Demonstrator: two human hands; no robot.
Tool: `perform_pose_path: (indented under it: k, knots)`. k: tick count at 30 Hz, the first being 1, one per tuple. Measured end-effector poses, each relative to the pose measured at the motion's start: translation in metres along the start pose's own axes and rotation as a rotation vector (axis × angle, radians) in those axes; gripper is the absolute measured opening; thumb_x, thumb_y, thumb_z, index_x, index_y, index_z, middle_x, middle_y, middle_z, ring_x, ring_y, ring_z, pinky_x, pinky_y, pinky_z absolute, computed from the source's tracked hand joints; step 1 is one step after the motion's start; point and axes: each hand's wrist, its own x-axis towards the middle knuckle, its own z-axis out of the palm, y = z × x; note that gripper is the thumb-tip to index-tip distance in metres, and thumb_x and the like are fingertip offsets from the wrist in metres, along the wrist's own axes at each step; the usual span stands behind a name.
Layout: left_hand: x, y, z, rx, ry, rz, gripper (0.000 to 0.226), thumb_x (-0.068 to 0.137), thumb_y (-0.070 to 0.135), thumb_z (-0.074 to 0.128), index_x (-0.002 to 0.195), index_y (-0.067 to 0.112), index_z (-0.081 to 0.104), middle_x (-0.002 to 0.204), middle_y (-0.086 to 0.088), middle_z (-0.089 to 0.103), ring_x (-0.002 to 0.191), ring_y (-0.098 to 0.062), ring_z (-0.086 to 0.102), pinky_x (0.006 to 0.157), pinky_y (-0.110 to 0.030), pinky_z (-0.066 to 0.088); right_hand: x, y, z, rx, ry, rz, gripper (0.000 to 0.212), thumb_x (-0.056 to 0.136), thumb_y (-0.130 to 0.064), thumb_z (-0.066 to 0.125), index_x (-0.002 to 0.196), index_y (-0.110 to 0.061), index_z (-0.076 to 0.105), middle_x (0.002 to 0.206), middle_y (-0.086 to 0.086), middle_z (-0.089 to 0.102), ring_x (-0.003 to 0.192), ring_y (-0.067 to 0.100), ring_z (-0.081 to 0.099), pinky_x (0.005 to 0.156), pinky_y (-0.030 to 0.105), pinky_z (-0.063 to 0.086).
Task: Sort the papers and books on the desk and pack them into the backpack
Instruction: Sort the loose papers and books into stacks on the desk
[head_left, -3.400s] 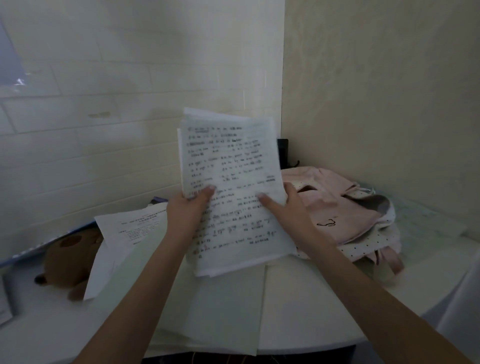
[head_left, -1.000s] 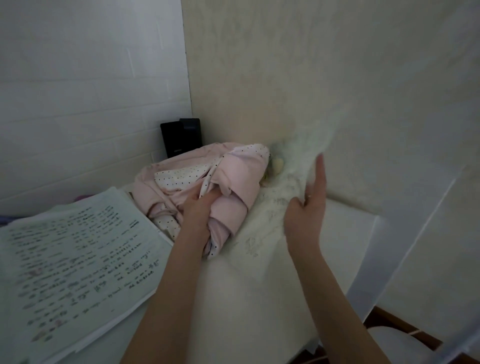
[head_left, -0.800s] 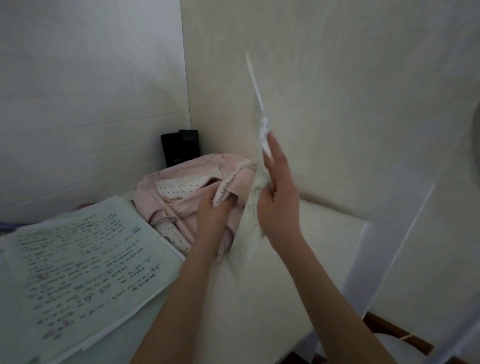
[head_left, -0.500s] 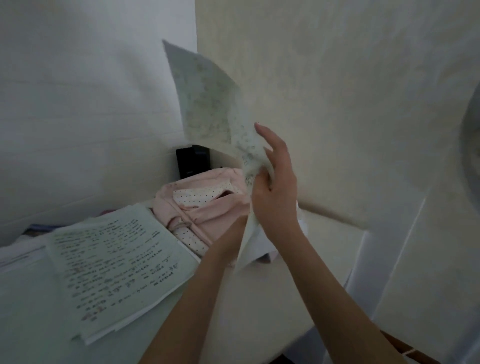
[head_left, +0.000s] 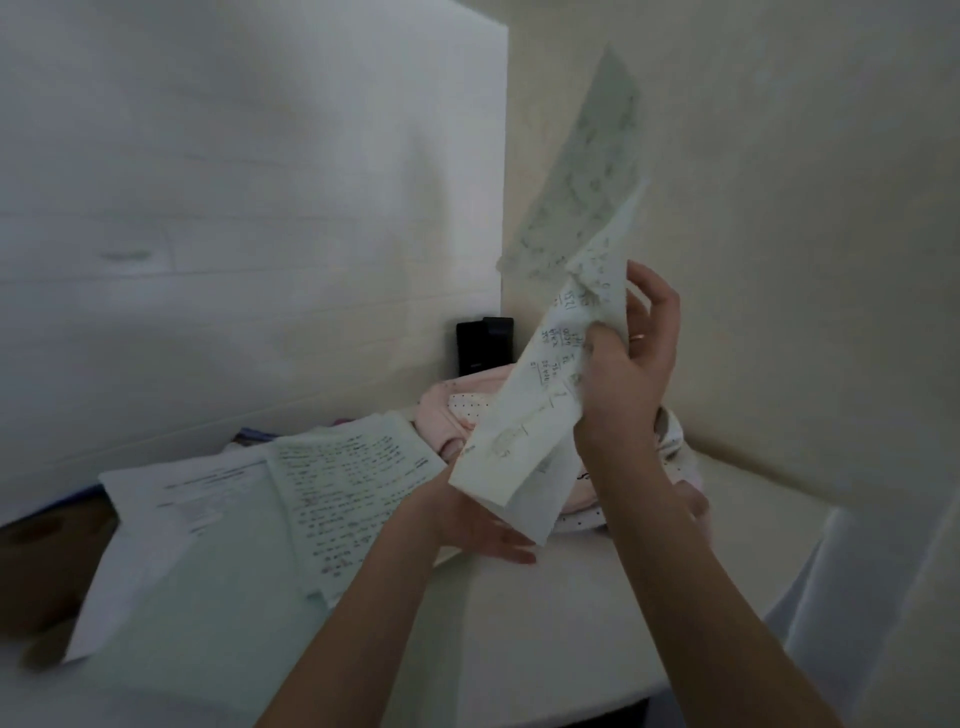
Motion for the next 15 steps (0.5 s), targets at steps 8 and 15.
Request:
perform_pose_path:
  k: [8, 15]
  knots:
    - [-0.033, 0.026, -0.035, -0.116, 0.059, 0.261, 0.016, 0.086, 0.002, 0.055, 0.097, -0.001, 0.065, 0.082, -0.019, 0.072, 0.067, -0.029, 0.071, 0.054, -0.035, 0.059, 0.002, 0.002, 0.007, 0.110, 0.022, 0.169, 0.024, 0.088, -0.006, 0.062, 0.111, -0.014, 0.059, 0.108, 0.003, 0.067, 0.092, 0.015, 0.068, 0.071, 0.025, 0.055]
    - [-0.066, 0.066, -0.124, -0.001, 0.356, 0.668, 0.038, 0.086, 0.002, 0.063, 0.123, 0.004, 0.057, 0.122, -0.017, 0.063, 0.098, -0.031, 0.065, 0.068, -0.040, 0.059, 0.005, 0.065, -0.035, -0.105, -0.191, 0.504, 0.022, 0.093, -0.006, 0.057, 0.113, -0.010, 0.064, 0.106, 0.001, 0.071, 0.097, 0.020, 0.068, 0.071, 0.033, 0.060]
